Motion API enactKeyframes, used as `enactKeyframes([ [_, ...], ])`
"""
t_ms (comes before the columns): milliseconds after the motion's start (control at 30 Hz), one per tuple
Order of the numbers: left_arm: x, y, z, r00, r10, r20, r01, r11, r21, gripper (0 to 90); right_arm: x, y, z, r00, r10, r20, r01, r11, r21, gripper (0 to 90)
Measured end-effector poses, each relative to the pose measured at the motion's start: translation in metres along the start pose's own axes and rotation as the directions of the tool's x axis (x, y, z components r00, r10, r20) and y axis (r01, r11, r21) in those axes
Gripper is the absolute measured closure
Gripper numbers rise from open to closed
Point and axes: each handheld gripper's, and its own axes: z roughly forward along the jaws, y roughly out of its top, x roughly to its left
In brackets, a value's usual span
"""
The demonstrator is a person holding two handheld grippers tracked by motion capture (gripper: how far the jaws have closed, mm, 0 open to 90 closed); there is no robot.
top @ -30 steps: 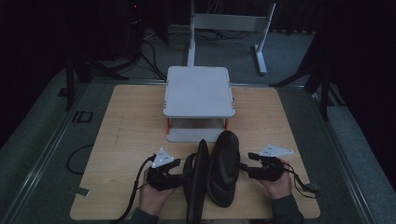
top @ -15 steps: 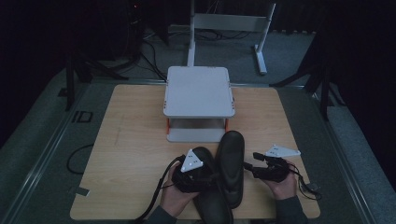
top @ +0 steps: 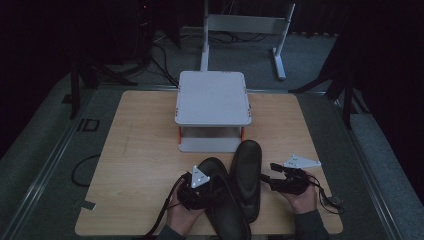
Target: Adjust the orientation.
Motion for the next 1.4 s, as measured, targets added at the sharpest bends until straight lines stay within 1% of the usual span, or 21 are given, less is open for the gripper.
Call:
enactKeyframes([
  [33, 0.001, -0.001, 0.002, 1.0000, -0.008, 0.006, 0.008, 0.9999, 0.008, 33.1, 0.000, 0.000, 0.000, 1.0000, -0.001, 0.000, 0.001, 1.0000, 0.000, 35.7],
  [133, 0.004, -0.005, 0.009, 0.9998, -0.021, -0.008, 0.021, 0.9994, 0.027, 33.1, -0.001, 0.000, 0.001, 1.0000, -0.002, -0.001, 0.002, 1.0000, 0.000, 35.6],
  [200, 0.006, -0.006, 0.010, 0.9988, -0.046, 0.015, 0.046, 0.9987, 0.021, 33.5, 0.000, 0.001, 0.002, 1.0000, -0.001, -0.002, 0.001, 1.0000, 0.000, 35.7],
  [267, 0.005, -0.006, 0.008, 0.9992, -0.036, 0.017, 0.036, 0.9993, 0.014, 37.7, 0.000, 0.001, 0.002, 1.0000, -0.005, 0.000, 0.005, 1.0000, 0.000, 35.7],
  [300, 0.005, -0.005, 0.006, 0.9993, -0.030, 0.020, 0.030, 0.9995, 0.012, 42.1, 0.000, 0.001, 0.001, 1.0000, -0.005, 0.000, 0.005, 1.0000, -0.001, 35.7],
  [333, 0.005, -0.004, 0.005, 0.9996, -0.026, 0.008, 0.026, 0.9996, 0.015, 46.3, 0.000, 0.000, 0.001, 1.0000, -0.004, 0.001, 0.004, 1.0000, -0.001, 35.7],
  [367, 0.007, -0.004, 0.004, 0.9995, -0.031, 0.002, 0.031, 0.9994, 0.016, 48.1, 0.000, 0.000, 0.001, 1.0000, -0.004, 0.002, 0.004, 1.0000, -0.001, 35.7],
  [467, 0.016, -0.004, 0.000, 0.9975, -0.066, -0.025, 0.067, 0.9975, 0.021, 54.5, 0.000, 0.000, 0.001, 1.0000, -0.003, 0.003, 0.003, 1.0000, -0.003, 35.6],
  [533, 0.023, -0.005, -0.002, 0.9951, -0.087, -0.047, 0.088, 0.9956, 0.030, 56.7, 0.000, 0.000, 0.001, 1.0000, -0.003, 0.003, 0.003, 1.0000, -0.002, 35.6],
  [567, 0.027, -0.006, -0.003, 0.9928, -0.099, -0.068, 0.101, 0.9943, 0.033, 57.3, 0.000, 0.000, 0.001, 1.0000, -0.004, 0.004, 0.004, 1.0000, 0.000, 35.6],
  [600, 0.032, -0.007, -0.006, 0.9905, -0.114, -0.077, 0.116, 0.9929, 0.026, 60.2, 0.000, 0.000, 0.001, 1.0000, -0.004, 0.006, 0.004, 1.0000, 0.002, 35.5],
  [667, 0.040, -0.007, -0.010, 0.9886, -0.126, -0.082, 0.128, 0.9916, 0.017, 64.4, 0.000, 0.000, 0.001, 1.0000, -0.004, 0.006, 0.003, 1.0000, 0.002, 35.5],
  [767, 0.050, -0.004, -0.016, 0.9855, -0.126, -0.113, 0.127, 0.9918, 0.004, 66.2, 0.000, 0.000, 0.001, 1.0000, -0.003, 0.005, 0.003, 1.0000, 0.002, 35.5],
  [833, 0.058, -0.001, -0.019, 0.9818, -0.140, -0.128, 0.139, 0.9902, -0.013, 67.1, 0.001, 0.000, 0.002, 1.0000, -0.004, 0.005, 0.004, 1.0000, 0.003, 35.5],
  [933, 0.070, 0.006, -0.017, 0.9837, -0.119, -0.135, 0.116, 0.9928, -0.029, 67.3, 0.001, 0.000, 0.002, 1.0000, -0.004, 0.004, 0.004, 1.0000, 0.002, 35.5],
  [1033, 0.081, 0.013, -0.011, 0.9846, -0.119, -0.128, 0.114, 0.9926, -0.042, 67.2, 0.000, 0.000, 0.003, 1.0000, -0.006, 0.006, 0.006, 1.0000, -0.001, 35.5],
  [1133, 0.090, 0.021, -0.001, 0.9860, -0.101, -0.133, 0.097, 0.9947, -0.033, 67.2, 0.000, 0.001, 0.003, 1.0000, -0.004, 0.006, 0.004, 1.0000, -0.003, 35.6],
  [1233, 0.095, 0.025, 0.005, 0.9863, -0.086, -0.141, 0.085, 0.9963, -0.014, 67.2, 0.000, 0.001, 0.002, 1.0000, -0.004, 0.006, 0.004, 1.0000, -0.003, 35.6],
  [1300, 0.099, 0.026, 0.009, 0.9869, -0.099, -0.127, 0.098, 0.9950, -0.014, 67.1, 0.000, 0.002, 0.003, 1.0000, -0.002, 0.005, 0.002, 1.0000, -0.005, 35.6],
  [1333, 0.100, 0.025, 0.011, 0.9877, -0.100, -0.121, 0.098, 0.9950, -0.020, 67.2, 0.000, 0.002, 0.003, 1.0000, -0.003, 0.005, 0.003, 1.0000, -0.006, 35.6],
  [1400, 0.101, 0.025, 0.013, 0.9875, -0.097, -0.125, 0.096, 0.9953, -0.013, 66.6, 0.001, 0.002, 0.002, 1.0000, -0.005, 0.005, 0.005, 1.0000, -0.006, 35.6],
])
